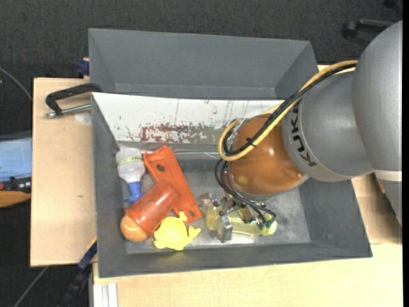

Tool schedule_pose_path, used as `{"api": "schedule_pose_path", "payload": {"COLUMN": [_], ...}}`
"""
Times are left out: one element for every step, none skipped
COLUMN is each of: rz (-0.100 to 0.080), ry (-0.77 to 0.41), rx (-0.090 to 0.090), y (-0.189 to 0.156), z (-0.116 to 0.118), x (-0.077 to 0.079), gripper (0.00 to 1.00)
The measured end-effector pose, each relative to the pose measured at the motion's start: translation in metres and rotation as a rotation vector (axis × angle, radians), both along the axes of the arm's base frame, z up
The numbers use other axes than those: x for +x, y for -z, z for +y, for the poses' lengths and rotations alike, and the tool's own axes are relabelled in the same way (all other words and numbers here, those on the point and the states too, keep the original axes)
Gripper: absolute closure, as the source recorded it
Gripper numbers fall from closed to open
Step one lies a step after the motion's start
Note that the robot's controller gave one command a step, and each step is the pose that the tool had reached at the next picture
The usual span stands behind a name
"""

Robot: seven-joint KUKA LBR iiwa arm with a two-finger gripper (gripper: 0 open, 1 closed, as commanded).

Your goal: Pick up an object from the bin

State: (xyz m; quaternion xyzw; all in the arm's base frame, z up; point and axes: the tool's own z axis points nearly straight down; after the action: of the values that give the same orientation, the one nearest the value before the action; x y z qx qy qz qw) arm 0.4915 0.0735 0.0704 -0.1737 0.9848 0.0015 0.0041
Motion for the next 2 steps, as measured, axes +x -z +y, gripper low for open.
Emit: {"api": "schedule_pose_path", "payload": {"rz": [0.000,0.001], "ry": [0.000,0.000], "rx": [0.000,0.001], "y": [-0.0021,-0.0099], "z": [0.0003,0.0005], "x": [-0.0001,-0.0007], "gripper": [1.00,1.00]}}
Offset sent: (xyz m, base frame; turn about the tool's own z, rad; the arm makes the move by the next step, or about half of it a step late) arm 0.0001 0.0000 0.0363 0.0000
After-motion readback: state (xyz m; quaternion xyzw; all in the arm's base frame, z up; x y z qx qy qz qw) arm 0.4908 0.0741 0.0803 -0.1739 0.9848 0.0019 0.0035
